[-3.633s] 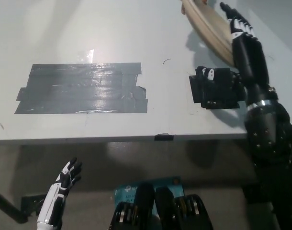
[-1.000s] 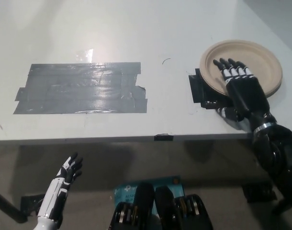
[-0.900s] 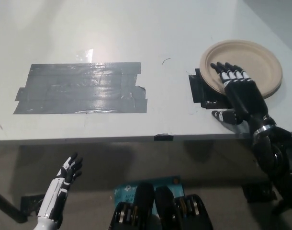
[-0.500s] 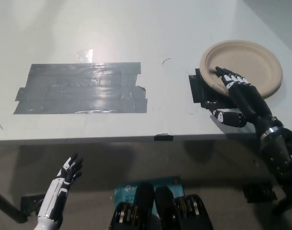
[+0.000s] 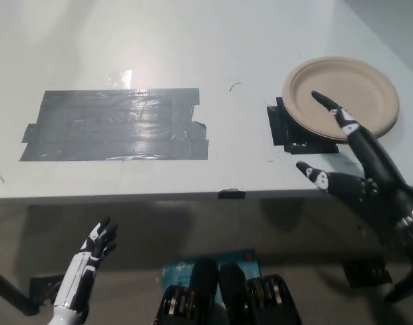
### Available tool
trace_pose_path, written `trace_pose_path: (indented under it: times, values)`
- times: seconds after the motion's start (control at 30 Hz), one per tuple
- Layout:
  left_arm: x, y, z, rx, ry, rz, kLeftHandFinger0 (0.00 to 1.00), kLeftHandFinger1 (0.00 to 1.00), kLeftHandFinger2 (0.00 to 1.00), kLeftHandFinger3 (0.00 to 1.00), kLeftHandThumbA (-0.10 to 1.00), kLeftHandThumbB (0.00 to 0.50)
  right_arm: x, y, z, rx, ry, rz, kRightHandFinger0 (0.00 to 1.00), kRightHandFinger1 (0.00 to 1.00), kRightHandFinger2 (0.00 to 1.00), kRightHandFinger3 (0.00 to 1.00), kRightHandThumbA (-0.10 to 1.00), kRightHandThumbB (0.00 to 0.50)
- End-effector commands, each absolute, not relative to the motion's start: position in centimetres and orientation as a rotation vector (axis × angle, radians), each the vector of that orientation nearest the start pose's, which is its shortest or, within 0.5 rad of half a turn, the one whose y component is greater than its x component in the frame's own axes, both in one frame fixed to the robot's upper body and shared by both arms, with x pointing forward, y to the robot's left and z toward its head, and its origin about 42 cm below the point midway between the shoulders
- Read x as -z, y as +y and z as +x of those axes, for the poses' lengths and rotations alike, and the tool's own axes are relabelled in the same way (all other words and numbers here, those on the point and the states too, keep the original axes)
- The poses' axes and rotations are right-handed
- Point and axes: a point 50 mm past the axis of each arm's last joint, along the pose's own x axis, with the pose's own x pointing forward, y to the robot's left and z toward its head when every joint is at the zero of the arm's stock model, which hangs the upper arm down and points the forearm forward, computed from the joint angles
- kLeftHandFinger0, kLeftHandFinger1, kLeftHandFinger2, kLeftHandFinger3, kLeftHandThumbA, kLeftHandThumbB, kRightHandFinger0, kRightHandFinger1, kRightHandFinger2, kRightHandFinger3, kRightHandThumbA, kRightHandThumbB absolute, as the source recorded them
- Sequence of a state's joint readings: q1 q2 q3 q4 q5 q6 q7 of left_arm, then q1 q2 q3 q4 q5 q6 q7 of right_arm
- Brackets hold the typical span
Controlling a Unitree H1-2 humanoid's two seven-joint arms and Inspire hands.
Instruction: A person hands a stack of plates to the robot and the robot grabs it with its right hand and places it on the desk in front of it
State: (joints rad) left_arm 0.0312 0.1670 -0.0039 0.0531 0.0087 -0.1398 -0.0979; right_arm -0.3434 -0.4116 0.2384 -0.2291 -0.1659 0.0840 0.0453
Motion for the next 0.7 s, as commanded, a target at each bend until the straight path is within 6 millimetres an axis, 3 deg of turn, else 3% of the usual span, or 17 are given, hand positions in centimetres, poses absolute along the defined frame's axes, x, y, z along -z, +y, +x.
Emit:
trace_pose_path:
  times: [0.0, 0.13, 0.17, 0.27, 0.33, 0.4, 0.47, 0.57, 0.63, 0.67]
  values:
    - [-9.9, 26.5, 28.0, 0.13, -0.105, 0.214, 1.0, 1.0, 1.0, 1.0, 0.99, 0.241, -34.5, -25.1, 23.2, -0.354, -0.788, -0.256, 1.0, 1.0, 1.0, 1.0, 0.86, 0.5]
    - [-9.9, 26.6, 28.1, 0.129, -0.106, 0.217, 1.0, 1.0, 1.0, 1.0, 0.99, 0.25, -31.4, -24.9, 21.8, -0.254, -0.782, -0.173, 1.0, 1.0, 1.0, 1.0, 0.89, 0.499]
    - [-9.8, 26.6, 28.0, 0.13, -0.104, 0.216, 1.0, 1.0, 1.0, 1.0, 0.99, 0.251, -30.1, -24.8, 21.9, -0.212, -0.758, -0.173, 1.0, 1.0, 1.0, 1.0, 0.96, 0.469]
    - [-9.7, 26.6, 28.0, 0.129, -0.106, 0.227, 1.0, 1.0, 1.0, 1.0, 0.99, 0.249, -25.5, -24.4, 22.3, -0.133, -0.631, -0.146, 1.0, 1.0, 1.0, 1.0, 0.93, 0.426]
    - [-9.8, 26.6, 28.0, 0.13, -0.109, 0.229, 1.0, 1.0, 1.0, 1.0, 1.0, 0.245, -23.9, -24.2, 22.5, -0.112, -0.593, -0.139, 1.0, 1.0, 1.0, 1.0, 0.91, 0.421]
    - [-9.8, 26.5, 28.1, 0.136, -0.112, 0.221, 1.0, 1.0, 1.0, 1.0, 0.99, 0.235, -20.2, -23.8, 23.4, -0.096, -0.462, -0.112, 1.0, 1.0, 1.0, 1.0, 0.92, 0.417]
    - [-9.9, 26.4, 28.1, 0.135, -0.114, 0.213, 1.0, 1.0, 1.0, 1.0, 0.98, 0.235, -18.9, -23.7, 23.8, -0.079, -0.422, -0.113, 1.0, 1.0, 1.0, 1.0, 0.92, 0.423]
    - [-10.0, 26.5, 28.2, 0.13, -0.115, 0.215, 1.0, 1.0, 1.0, 1.0, 0.98, 0.23, -16.1, -23.7, 25.3, -0.041, -0.339, -0.089, 1.0, 1.0, 1.0, 1.0, 0.84, 0.385]
    - [-10.2, 26.5, 28.4, 0.132, -0.115, 0.213, 1.0, 1.0, 1.0, 1.0, 0.97, 0.226, -15.5, -23.8, 25.6, -0.029, -0.317, -0.082, 1.0, 1.0, 1.0, 1.0, 0.73, 0.345]
    - [-10.2, 26.5, 28.4, 0.132, -0.115, 0.213, 1.0, 1.0, 1.0, 1.0, 0.97, 0.226, -15.5, -23.8, 25.6, -0.029, -0.317, -0.082, 1.0, 1.0, 1.0, 1.0, 0.73, 0.345]
